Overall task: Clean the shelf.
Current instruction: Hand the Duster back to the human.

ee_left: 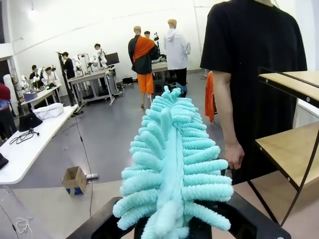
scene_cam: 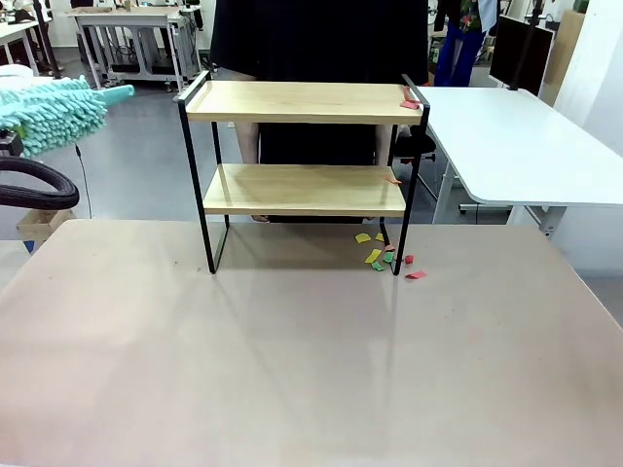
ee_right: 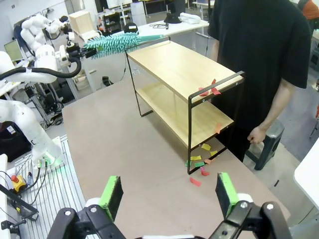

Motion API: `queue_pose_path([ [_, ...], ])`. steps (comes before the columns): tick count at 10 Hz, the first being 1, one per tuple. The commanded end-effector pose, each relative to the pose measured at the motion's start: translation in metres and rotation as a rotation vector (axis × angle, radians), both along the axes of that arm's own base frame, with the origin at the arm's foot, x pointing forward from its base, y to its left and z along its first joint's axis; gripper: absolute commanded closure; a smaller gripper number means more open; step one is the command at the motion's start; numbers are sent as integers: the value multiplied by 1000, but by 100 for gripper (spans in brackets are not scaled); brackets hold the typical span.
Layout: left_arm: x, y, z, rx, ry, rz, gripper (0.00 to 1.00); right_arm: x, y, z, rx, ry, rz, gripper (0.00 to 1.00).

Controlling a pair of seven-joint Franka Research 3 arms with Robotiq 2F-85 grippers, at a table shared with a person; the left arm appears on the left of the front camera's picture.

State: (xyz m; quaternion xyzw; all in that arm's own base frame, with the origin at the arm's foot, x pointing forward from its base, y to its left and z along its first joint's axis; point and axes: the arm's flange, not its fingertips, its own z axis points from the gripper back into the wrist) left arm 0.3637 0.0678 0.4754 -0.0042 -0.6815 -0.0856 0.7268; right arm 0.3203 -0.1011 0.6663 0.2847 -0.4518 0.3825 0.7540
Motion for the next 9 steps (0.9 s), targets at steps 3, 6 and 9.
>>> queue_pose_path([
  [3, 1, -5, -3, 11, 9, -9, 82, 0, 0, 1, -2, -13, 10, 0],
  [6, 1, -5, -3, 11, 9, -9, 82, 0, 0, 1, -2, -13, 10, 0],
  [9, 1, -5, -3, 11, 9, -9, 82, 0, 0, 1, -2, -13, 10, 0],
])
